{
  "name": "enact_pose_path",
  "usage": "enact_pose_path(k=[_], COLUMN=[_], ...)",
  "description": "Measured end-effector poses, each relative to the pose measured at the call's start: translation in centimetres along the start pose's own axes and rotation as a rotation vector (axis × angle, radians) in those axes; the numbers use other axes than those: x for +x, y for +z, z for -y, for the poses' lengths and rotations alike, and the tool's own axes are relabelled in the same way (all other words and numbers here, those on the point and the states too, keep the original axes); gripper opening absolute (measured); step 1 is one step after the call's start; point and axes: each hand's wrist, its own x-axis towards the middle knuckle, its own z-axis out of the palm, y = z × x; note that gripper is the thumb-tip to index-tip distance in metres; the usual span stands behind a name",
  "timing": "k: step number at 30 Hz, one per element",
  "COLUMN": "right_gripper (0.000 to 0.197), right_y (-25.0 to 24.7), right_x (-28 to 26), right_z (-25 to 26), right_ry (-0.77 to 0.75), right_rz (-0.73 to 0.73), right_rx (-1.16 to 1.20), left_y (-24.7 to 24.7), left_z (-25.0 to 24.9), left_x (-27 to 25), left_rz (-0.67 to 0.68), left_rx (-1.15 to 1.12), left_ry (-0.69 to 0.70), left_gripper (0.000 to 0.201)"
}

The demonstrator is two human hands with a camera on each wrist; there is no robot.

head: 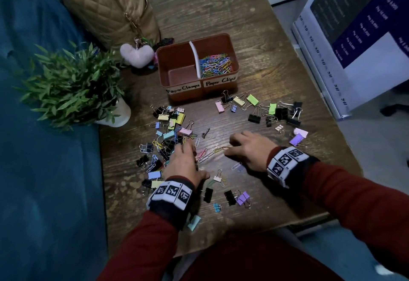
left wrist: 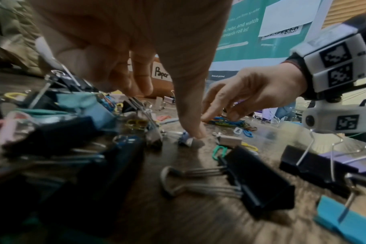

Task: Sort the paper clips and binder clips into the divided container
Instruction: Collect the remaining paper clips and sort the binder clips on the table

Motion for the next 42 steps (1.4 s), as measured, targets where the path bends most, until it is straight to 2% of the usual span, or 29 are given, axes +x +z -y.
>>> enact_pose_path(k=[1, 5, 9, 14, 18, 20, 23, 25, 27, 29, 31, 33, 34, 36, 38, 40, 42], right_gripper=[0.052, 0.073, 0.064, 0.059, 0.056, 0.053, 0.057, 0.062, 0.058, 0.050, 0.046, 0.054, 0.064, 0.090, 0.106, 0.108, 0.101], right_y=[-0.1, -0.1, 1.5, 2.5, 1.8, 1.8, 1.9, 2.0, 2.1, 2.3, 2.1, 2.0, 1.9, 1.6, 1.4, 1.2, 0.9], right_x=[0.0, 2.2, 3.7, 1.7, -0.3, -1.3, -1.9, -1.7, -1.3, -1.0, -1.3, -2.2, -2.7, -3.4, -3.2, -2.2, -1.0], right_z=[0.1, 2.7, 4.0, 0.6, -2.0, -3.0, -3.0, -2.3, -1.4, -0.8, -0.9, -2.0, -2.6, -3.9, -4.2, -3.9, -3.2], right_ry=[-0.010, -0.151, -0.204, -0.204, -0.137, -0.138, -0.159, -0.124, -0.099, -0.090, -0.069, 0.002, 0.057, 0.138, 0.174, 0.185, 0.173], right_rz=[0.000, 0.031, 0.097, 0.119, 0.115, 0.042, -0.088, -0.121, -0.119, -0.088, -0.085, -0.098, -0.083, -0.037, 0.011, 0.022, 0.014], right_rx=[0.002, -0.060, -0.189, -0.262, -0.270, -0.263, -0.211, -0.140, -0.107, -0.100, -0.036, 0.101, 0.171, 0.229, 0.190, 0.155, 0.146], left_y=[-0.1, -0.1, 0.0, 0.2, 0.3, 0.3, 0.0, -0.1, -0.1, -0.5, -1.0, -1.5, -1.5, -1.1, -0.1, 1.1, 2.0], left_z=[0.2, 0.8, 1.4, 2.0, 2.1, 1.7, -0.2, -1.7, -2.8, -3.3, -3.3, -3.2, -3.2, -3.9, -5.2, -6.6, -7.5], left_x=[-0.1, -0.2, -0.4, -0.4, -0.4, -0.5, 0.0, 1.2, 2.7, 3.9, 4.2, 3.7, 3.3, 2.0, 0.7, 0.1, 0.0], left_rz=[-0.007, -0.035, -0.053, -0.034, -0.017, -0.054, -0.092, -0.086, -0.015, 0.088, 0.092, 0.016, -0.002, 0.032, 0.106, 0.160, 0.175], left_rx=[0.006, 0.026, 0.036, 0.056, 0.026, -0.020, -0.065, -0.046, 0.026, 0.133, 0.170, 0.125, 0.082, 0.019, 0.002, -0.003, -0.021], left_ry=[0.002, 0.001, -0.008, 0.024, 0.021, 0.069, 0.232, 0.358, 0.436, 0.434, 0.410, 0.390, 0.375, 0.346, 0.323, 0.280, 0.228], left_gripper=[0.086, 0.081, 0.076, 0.069, 0.061, 0.052, 0.036, 0.039, 0.045, 0.041, 0.034, 0.028, 0.027, 0.029, 0.036, 0.050, 0.060])
